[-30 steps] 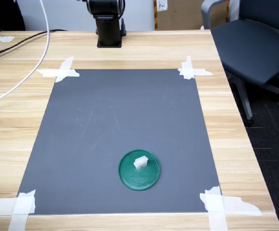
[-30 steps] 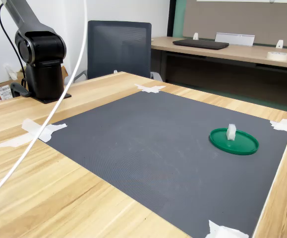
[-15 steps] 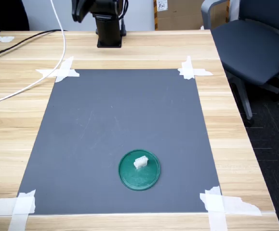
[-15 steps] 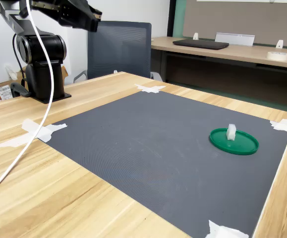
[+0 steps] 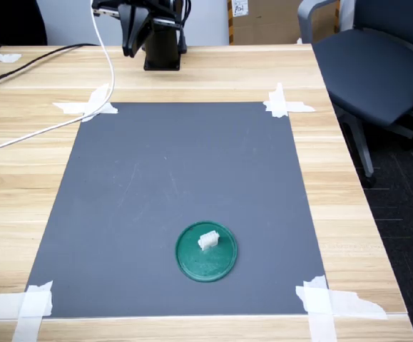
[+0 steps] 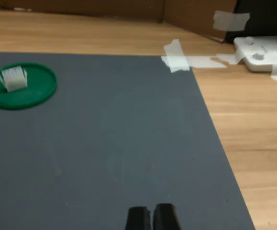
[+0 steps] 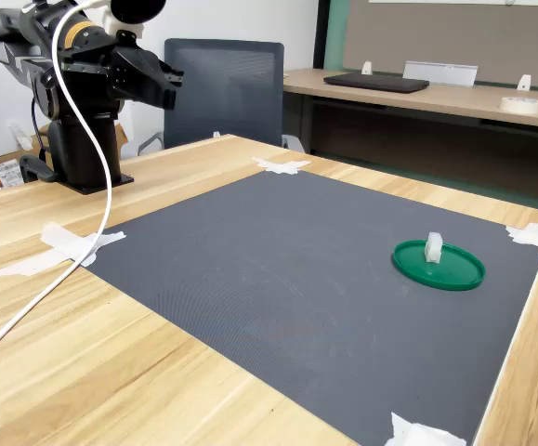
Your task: Grasp a white terminal and put it in the green lid.
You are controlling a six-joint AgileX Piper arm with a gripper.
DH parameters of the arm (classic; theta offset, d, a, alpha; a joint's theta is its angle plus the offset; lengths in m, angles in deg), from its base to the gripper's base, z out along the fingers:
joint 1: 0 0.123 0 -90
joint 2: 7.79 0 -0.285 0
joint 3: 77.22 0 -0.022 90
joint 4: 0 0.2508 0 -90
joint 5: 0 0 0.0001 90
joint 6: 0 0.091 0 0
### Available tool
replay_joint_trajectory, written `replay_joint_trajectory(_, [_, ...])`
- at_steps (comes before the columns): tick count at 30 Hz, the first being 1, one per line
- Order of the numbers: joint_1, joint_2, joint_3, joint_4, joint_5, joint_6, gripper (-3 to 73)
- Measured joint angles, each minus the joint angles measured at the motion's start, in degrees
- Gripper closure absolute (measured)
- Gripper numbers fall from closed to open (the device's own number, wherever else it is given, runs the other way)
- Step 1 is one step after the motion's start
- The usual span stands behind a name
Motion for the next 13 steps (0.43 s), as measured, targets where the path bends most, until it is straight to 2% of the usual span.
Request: replay_joint_trajectory(13, [0.0,-0.37,0.0,0.09,-0.07,-0.13,72.4])
